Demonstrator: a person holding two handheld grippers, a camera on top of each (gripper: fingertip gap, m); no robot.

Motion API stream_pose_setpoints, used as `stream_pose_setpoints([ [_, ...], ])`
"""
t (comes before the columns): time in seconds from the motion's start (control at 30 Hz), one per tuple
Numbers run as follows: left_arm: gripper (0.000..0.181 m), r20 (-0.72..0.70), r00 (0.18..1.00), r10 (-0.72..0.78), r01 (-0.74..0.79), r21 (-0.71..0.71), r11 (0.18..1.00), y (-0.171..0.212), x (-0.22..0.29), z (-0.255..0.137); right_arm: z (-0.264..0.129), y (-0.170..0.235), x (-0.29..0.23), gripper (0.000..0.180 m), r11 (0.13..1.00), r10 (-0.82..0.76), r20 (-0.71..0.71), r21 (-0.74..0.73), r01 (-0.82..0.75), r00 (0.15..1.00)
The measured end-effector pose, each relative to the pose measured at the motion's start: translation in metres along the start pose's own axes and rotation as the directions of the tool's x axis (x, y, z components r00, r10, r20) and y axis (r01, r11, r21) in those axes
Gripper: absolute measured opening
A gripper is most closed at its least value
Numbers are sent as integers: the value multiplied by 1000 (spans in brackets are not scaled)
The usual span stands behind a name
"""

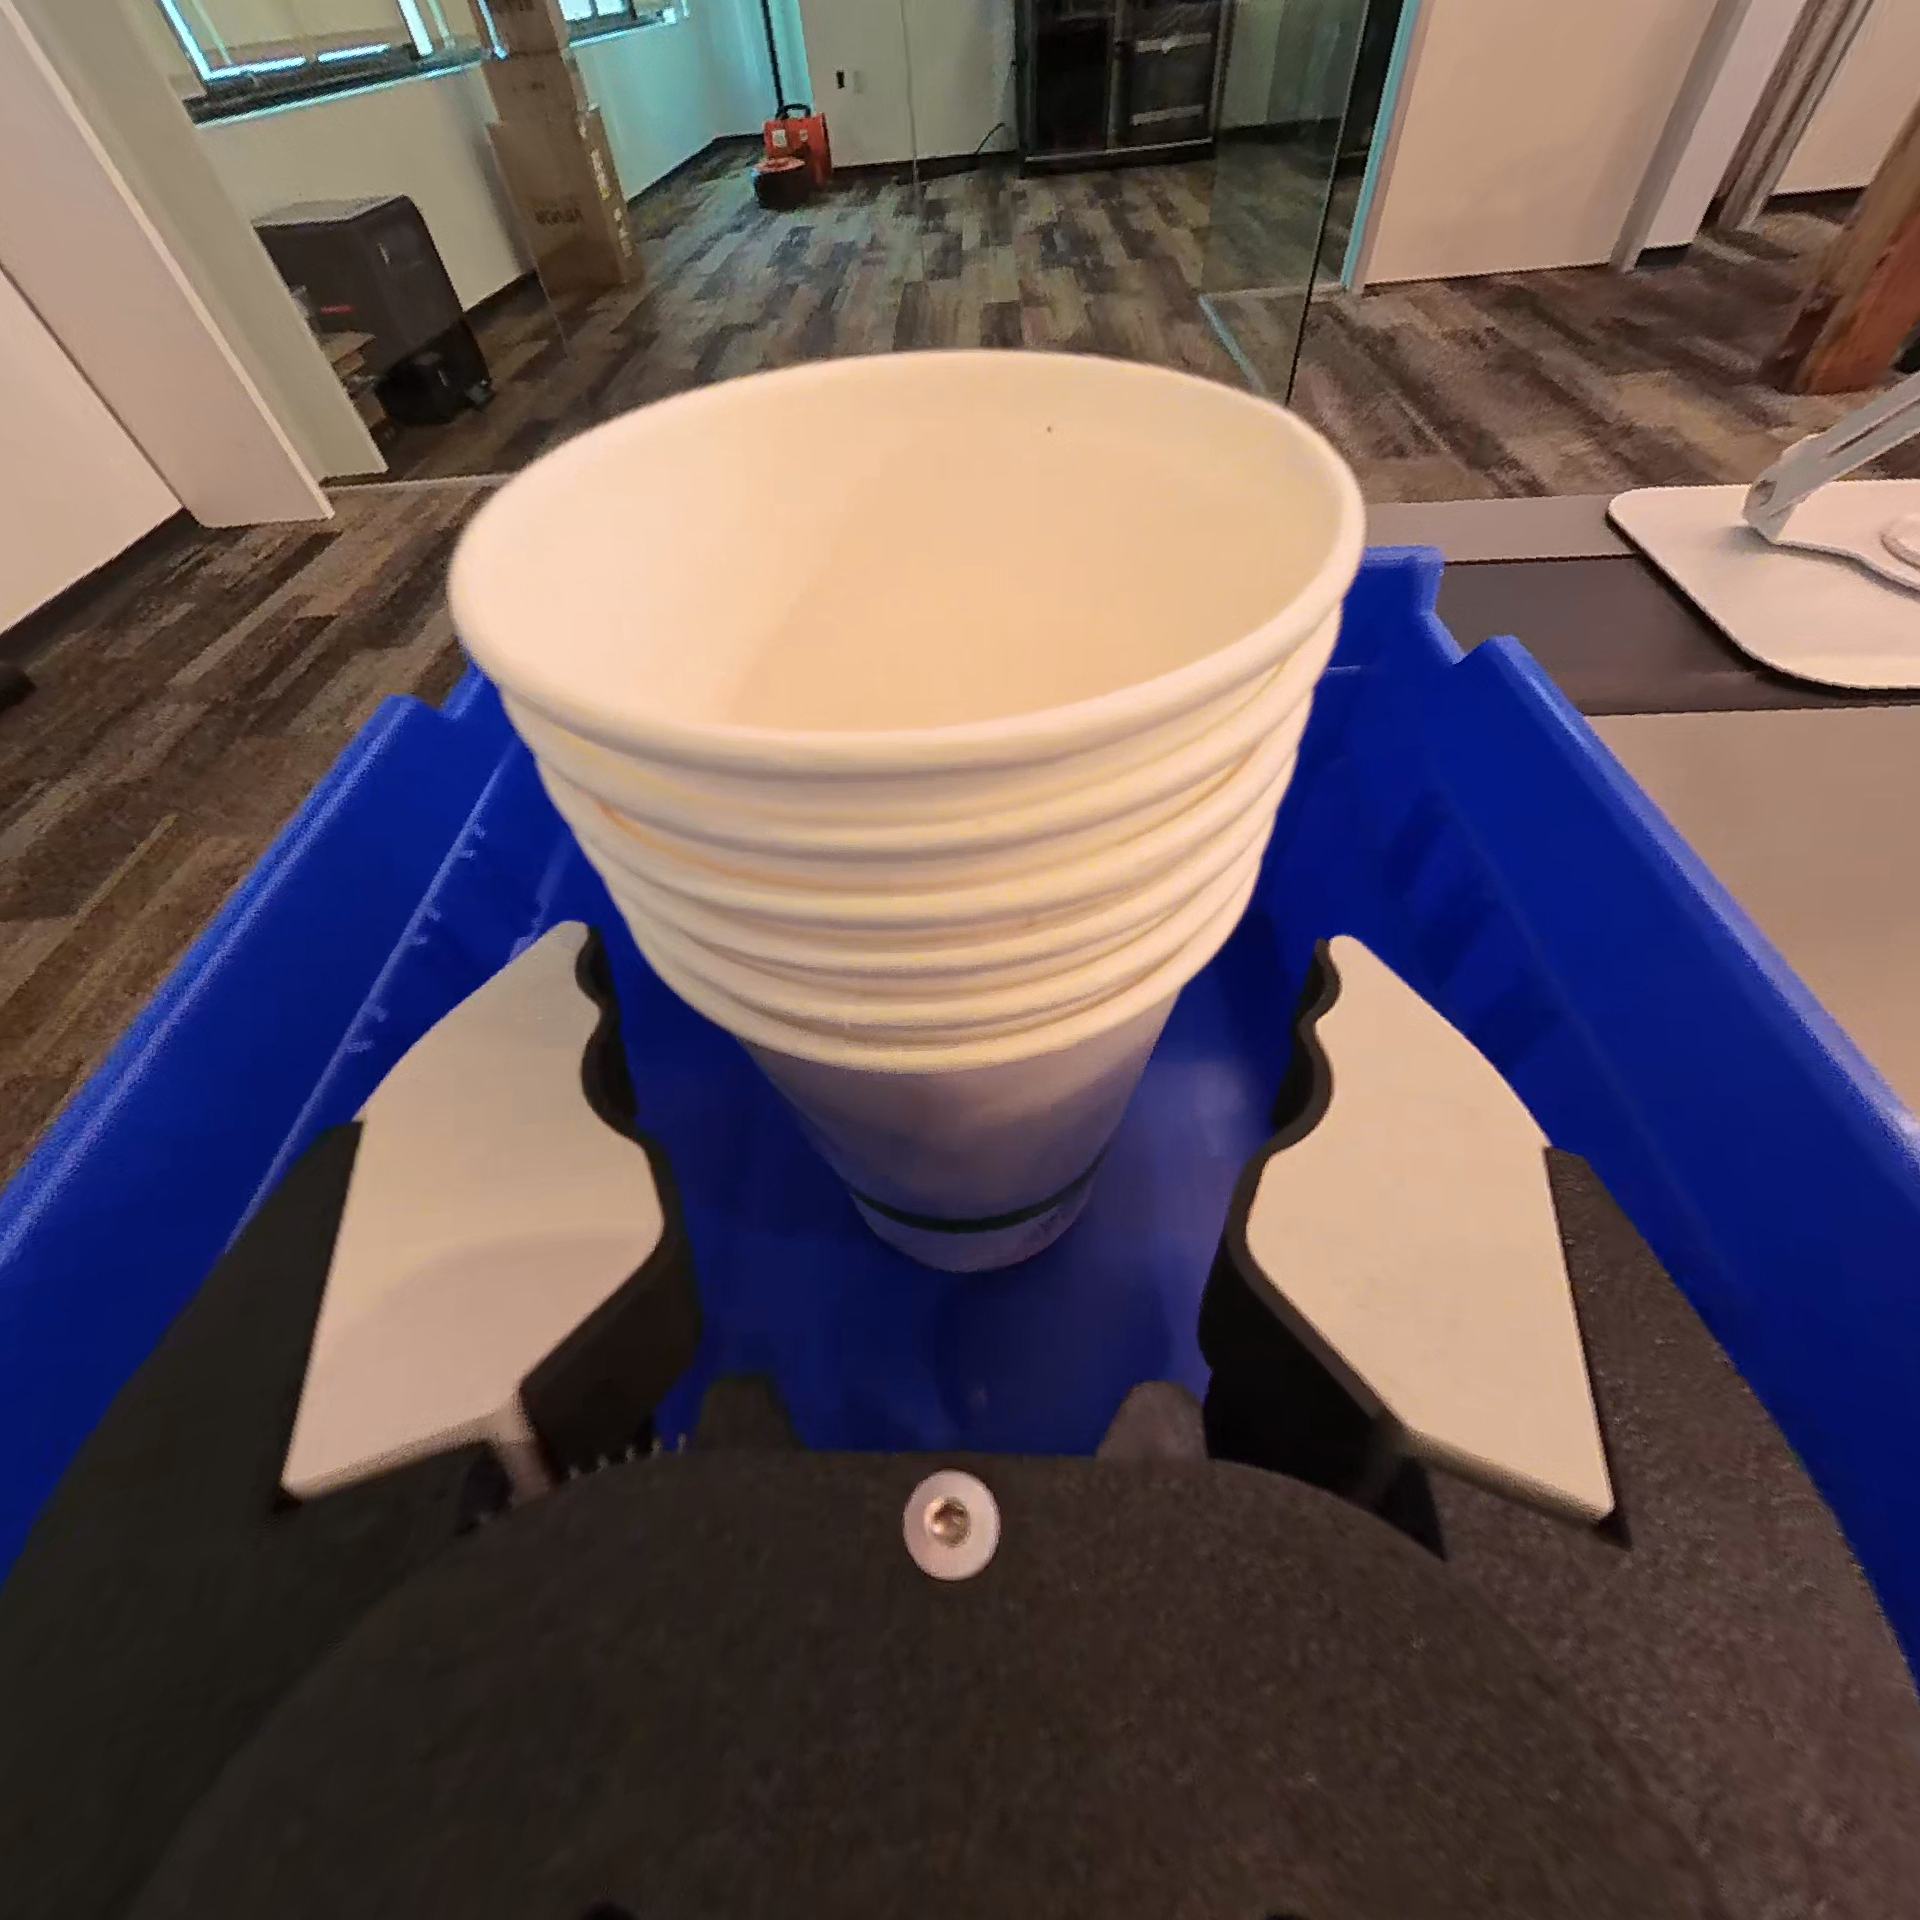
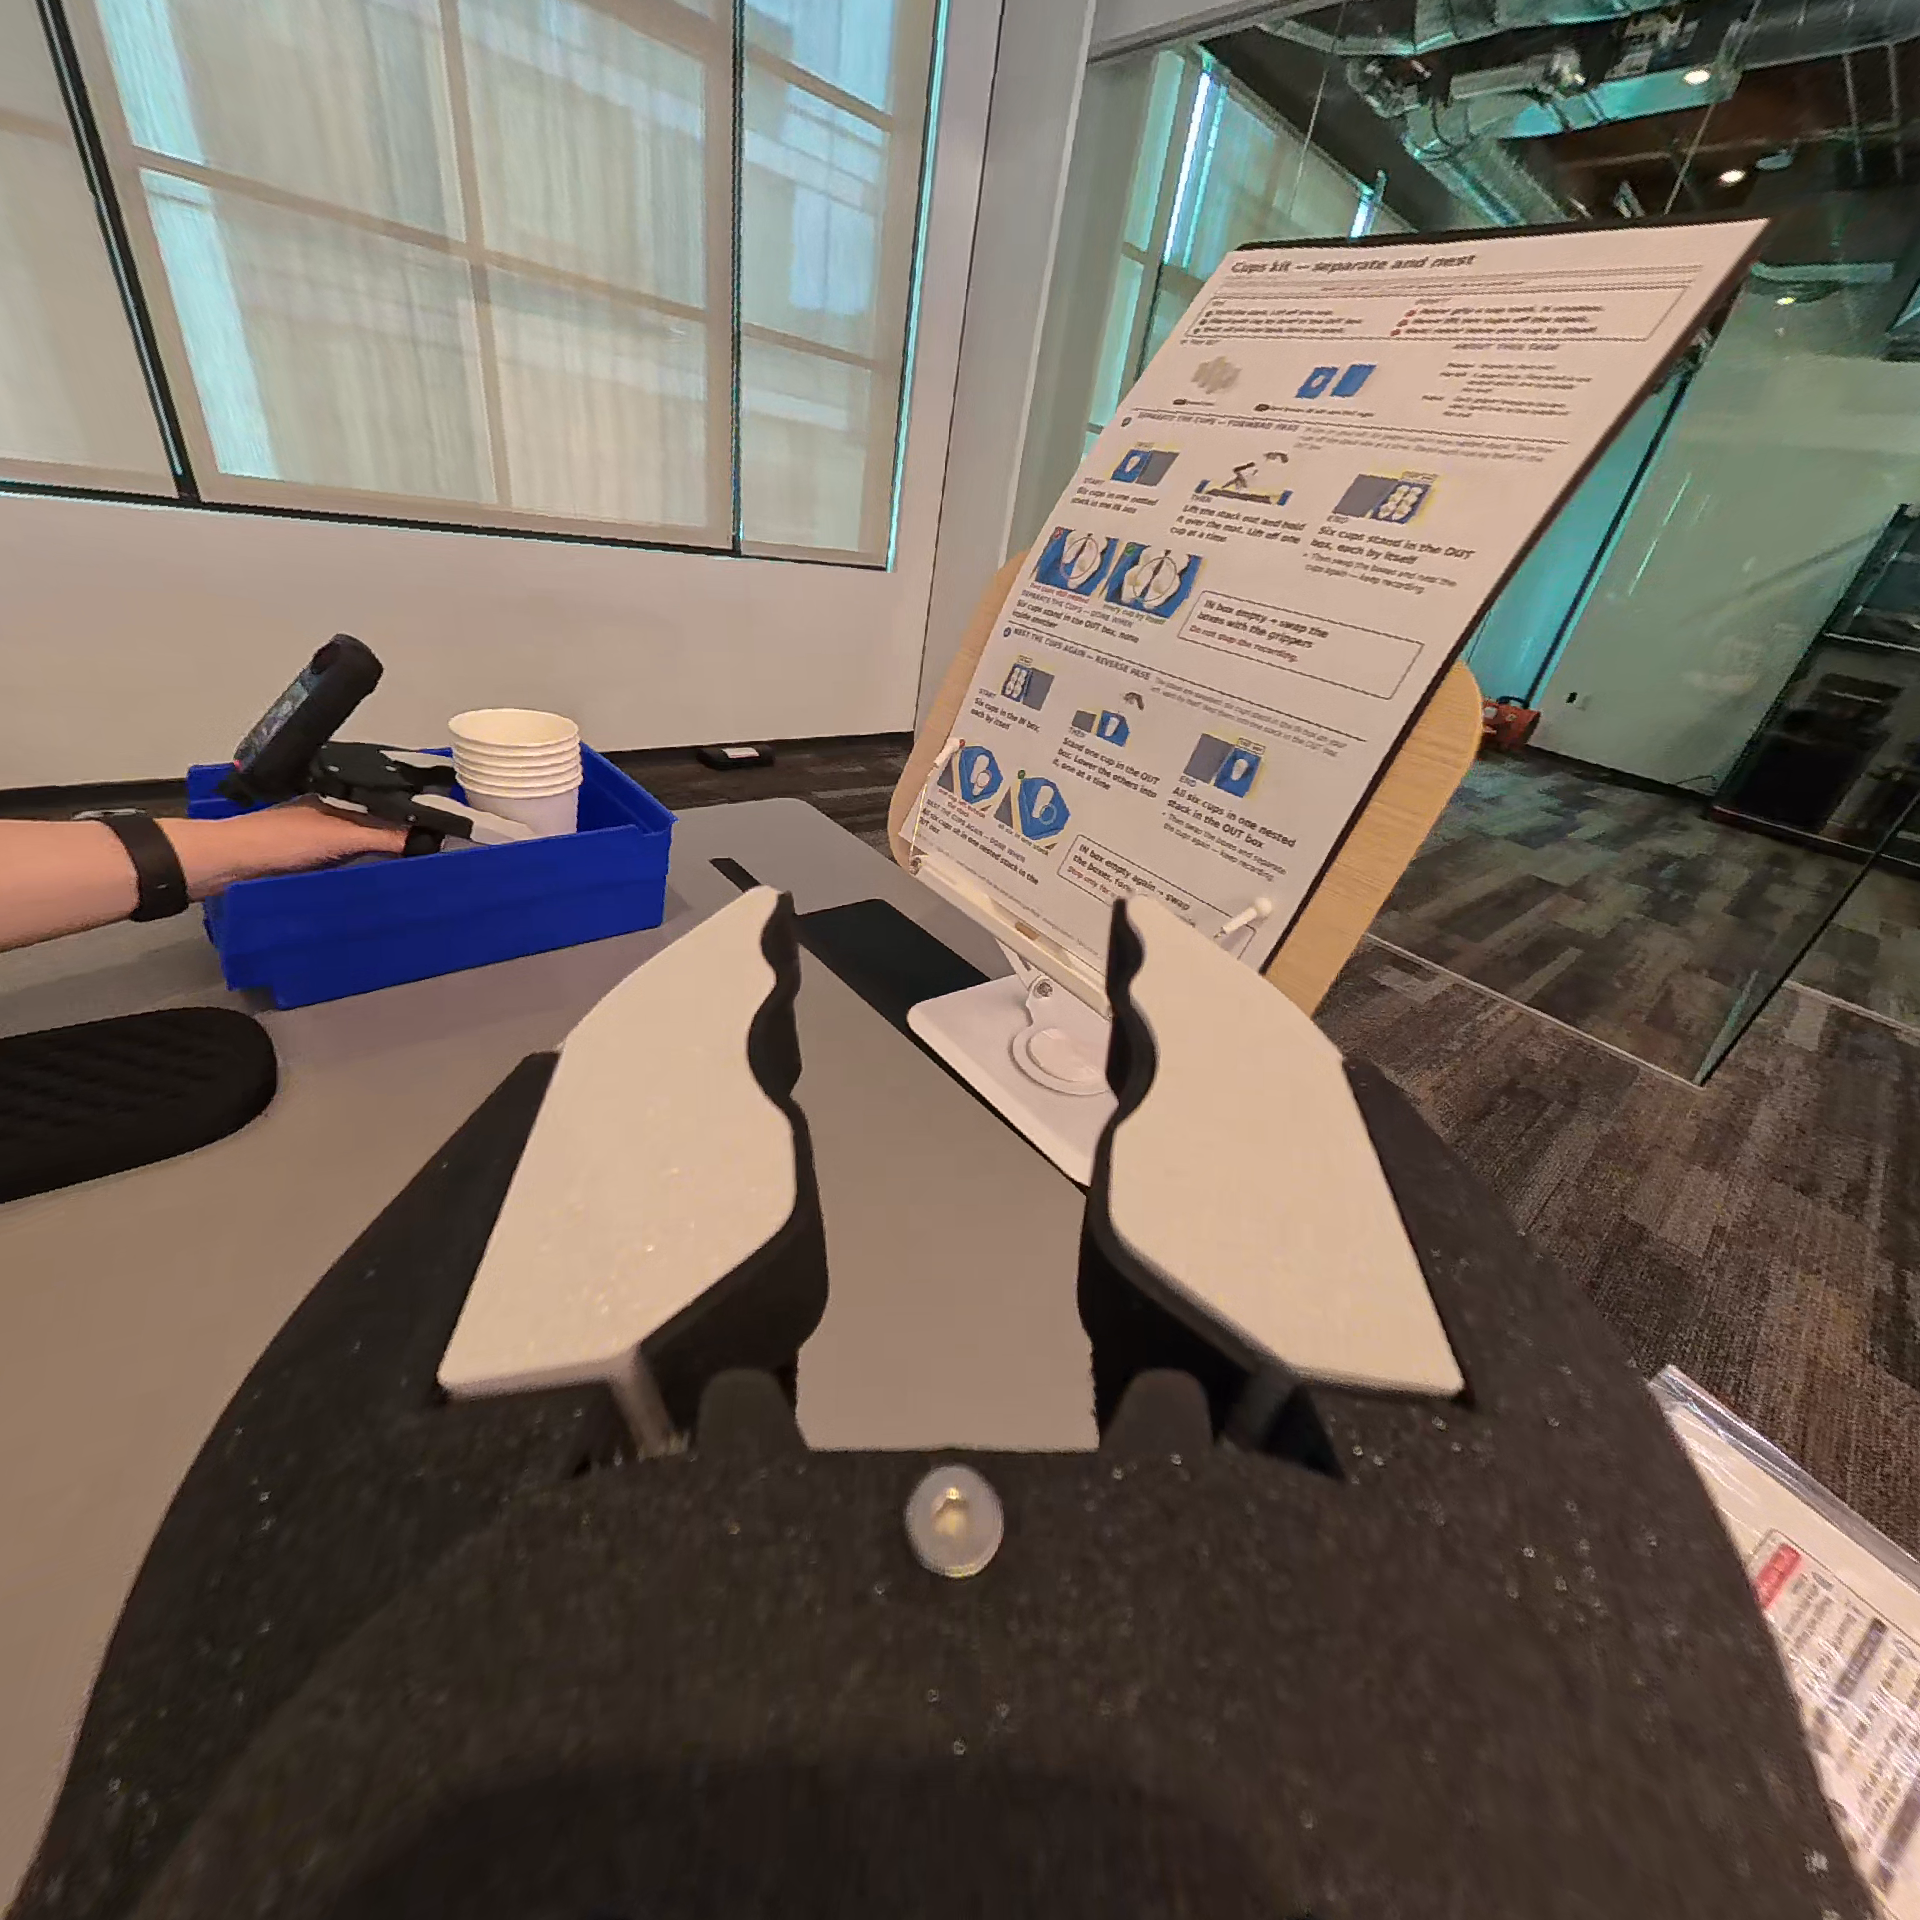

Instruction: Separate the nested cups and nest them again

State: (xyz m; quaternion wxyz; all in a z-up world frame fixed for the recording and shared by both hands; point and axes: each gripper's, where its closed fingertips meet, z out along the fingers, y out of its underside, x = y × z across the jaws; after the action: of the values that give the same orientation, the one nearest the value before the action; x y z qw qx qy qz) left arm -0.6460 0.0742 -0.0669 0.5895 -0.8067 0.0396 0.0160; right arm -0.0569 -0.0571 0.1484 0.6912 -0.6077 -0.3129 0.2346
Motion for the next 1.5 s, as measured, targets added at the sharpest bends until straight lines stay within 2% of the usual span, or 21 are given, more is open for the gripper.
stream_pose_setpoints([
  [0.17, 115, -54, 998, -36, 39, 59, 997, -5, 3, 6, -7, -1, 9, 55, 1000, 13, -21, 15, -13, 1000],
  [0.4, 116, -59, 991, -119, 123, 61, 991, -3, -1, 13, -15, -2, 16, 53, 999, 27, -39, 27, -26, 999],
  [0.87, 103, -79, 991, -110, 116, 71, 991, -3, 2, 13, -22, 0, 25, 52, 999, 42, -59, 30, -41, 997],
  [1.37, 99, -87, 990, -109, 114, 63, 991, -9, 1, 8, -23, 6, 29, 52, 998, 59, -59, 12, -58, 997],
  [1.5, 99, -109, 984, -144, 146, 12, 989, -6, -1, 5, -23, 8, 31, 52, 998, 61, -62, 10, -61, 996],
])
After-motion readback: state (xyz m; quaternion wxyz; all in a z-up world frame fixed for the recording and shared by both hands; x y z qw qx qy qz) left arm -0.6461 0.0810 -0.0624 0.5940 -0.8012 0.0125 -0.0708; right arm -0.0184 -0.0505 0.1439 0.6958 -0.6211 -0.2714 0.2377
